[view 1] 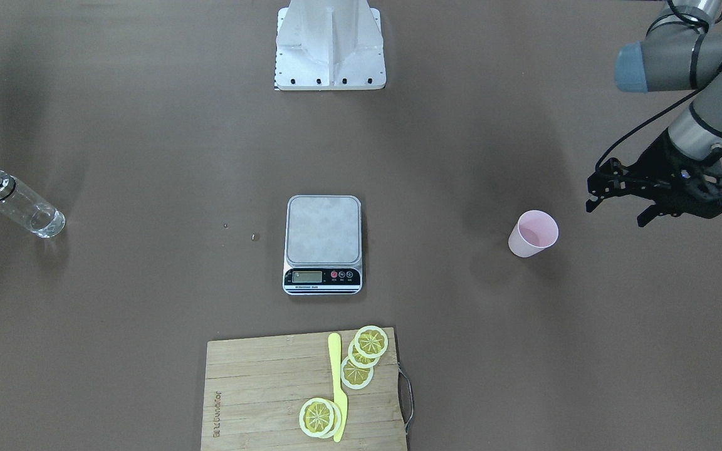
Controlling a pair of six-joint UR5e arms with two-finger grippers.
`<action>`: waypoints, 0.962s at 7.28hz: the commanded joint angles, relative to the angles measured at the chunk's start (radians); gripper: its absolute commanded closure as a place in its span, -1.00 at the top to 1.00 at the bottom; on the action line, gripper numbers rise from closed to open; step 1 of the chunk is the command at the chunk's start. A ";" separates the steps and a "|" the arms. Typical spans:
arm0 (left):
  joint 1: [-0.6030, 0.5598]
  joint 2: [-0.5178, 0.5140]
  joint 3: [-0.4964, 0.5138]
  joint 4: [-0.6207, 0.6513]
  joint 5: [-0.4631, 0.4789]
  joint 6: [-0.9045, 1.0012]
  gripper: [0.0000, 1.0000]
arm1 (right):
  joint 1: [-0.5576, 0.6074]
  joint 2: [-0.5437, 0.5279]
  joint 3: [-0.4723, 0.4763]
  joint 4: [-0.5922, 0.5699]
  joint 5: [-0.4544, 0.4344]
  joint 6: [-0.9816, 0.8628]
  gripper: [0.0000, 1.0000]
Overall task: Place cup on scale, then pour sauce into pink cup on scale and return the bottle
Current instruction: 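Lower the left gripper onto the pink cup and grasp it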
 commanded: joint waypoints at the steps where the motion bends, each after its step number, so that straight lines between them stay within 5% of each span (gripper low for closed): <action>1: 0.071 -0.044 0.043 -0.003 0.035 -0.075 0.93 | 0.000 0.000 0.000 -0.001 0.000 0.000 1.00; 3: 0.111 -0.071 0.066 -0.006 0.092 -0.073 0.79 | 0.000 0.000 0.000 -0.001 0.001 0.000 1.00; 4: 0.111 -0.071 0.080 -0.009 0.094 -0.066 0.63 | 0.000 0.000 0.002 0.001 0.001 0.000 1.00; 5: 0.111 -0.071 0.080 -0.009 0.094 -0.061 0.24 | 0.000 0.000 0.002 -0.001 0.001 -0.001 1.00; 7: 0.120 -0.066 0.084 -0.009 0.095 -0.061 0.04 | 0.000 0.000 0.000 -0.001 0.001 0.000 1.00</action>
